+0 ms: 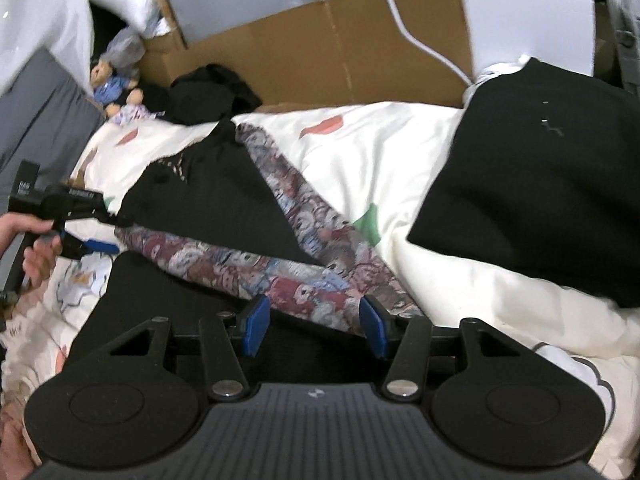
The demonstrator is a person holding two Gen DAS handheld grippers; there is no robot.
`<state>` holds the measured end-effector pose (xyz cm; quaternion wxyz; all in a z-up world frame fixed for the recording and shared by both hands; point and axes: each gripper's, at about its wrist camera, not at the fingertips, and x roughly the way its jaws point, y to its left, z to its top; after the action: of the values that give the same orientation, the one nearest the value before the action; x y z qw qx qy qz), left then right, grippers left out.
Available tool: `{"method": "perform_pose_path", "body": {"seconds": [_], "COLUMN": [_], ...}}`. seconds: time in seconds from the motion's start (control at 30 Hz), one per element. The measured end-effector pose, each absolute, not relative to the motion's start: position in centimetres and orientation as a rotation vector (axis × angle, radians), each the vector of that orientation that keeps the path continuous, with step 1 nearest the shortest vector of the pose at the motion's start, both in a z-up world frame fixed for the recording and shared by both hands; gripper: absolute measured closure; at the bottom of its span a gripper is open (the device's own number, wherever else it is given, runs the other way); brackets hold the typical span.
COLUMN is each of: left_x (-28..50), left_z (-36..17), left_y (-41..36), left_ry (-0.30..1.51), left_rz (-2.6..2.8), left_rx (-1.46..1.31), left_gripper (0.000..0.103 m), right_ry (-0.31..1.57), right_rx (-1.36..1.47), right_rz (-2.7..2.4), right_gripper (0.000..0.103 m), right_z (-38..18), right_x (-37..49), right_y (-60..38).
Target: Fold clothes
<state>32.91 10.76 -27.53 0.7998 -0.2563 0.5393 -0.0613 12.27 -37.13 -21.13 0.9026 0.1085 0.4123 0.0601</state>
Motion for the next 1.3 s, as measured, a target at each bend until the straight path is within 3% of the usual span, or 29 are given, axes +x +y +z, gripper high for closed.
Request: {"method": "perform_pose_path", "body": {"seconds": [0.17, 0.2, 0.23, 0.27, 0.37, 0.8, 1.07, 1.1, 1.13, 1.2, 1.3], "left_x": [33.5, 33.6, 33.7, 33.7, 33.8, 35.6, 37.9, 38.2, 38.7, 39.2, 40.0], "left_z": [-28.0, -28.1, -28.1, -28.1, -27.1, -18.0, -15.7, -15.6, -15.6, -15.7, -15.8], "left_y": [11.4, 11.5, 11.7, 11.7, 11.6, 8.3, 5.1, 4.6, 4.1, 3.3, 2.2], "left_ry": [1.147, 1.143, 1.134, 1.127, 1.104, 1.008, 0.984, 0.984, 0.984, 0.982, 0.977], "left_rz": [-0.151, -0.157, -0.165, -0.174, -0.206, -0.302, -0.281, -0.276, -0.271, -0.268, -0.268], "left_rx": [-0.581, -0.584, -0.582, -0.578, -0.551, -0.488, -0.473, -0.472, -0.472, -0.471, -0.467], "left_gripper": [0.049, 0.052, 0.071, 0.078, 0.082, 0.083, 0.084, 0.084, 0.084, 0.084, 0.084], "right_ry": [0.858, 0.855, 0.851, 0.845, 0.846, 0.854, 0.877, 0.878, 0.885, 0.898, 0.904], "right_rx": [0.154, 0.133, 0.111, 0.088, 0.082, 0.044, -0.003, -0.002, 0.015, 0.047, 0.124], "right_rz": [0.152, 0.153, 0.154, 0.151, 0.177, 0.222, 0.149, 0.144, 0.138, 0.132, 0.080], "right_gripper": [0.046, 0.043, 0.040, 0.040, 0.040, 0.040, 0.041, 0.053, 0.072, 0.088, 0.093], "right_z": [-21.8, -21.8, -21.9, -21.9, -21.9, -22.1, -22.8, -22.8, -22.8, -23.0, -23.1], "right_x": [13.5, 13.6, 13.7, 13.6, 13.7, 13.8, 14.0, 14.0, 14.1, 14.3, 14.5], "right_y": [-35.3, -34.9, -34.5, -34.2, -33.8, -32.7, -33.2, -33.3, -33.8, -34.3, -36.0]}}
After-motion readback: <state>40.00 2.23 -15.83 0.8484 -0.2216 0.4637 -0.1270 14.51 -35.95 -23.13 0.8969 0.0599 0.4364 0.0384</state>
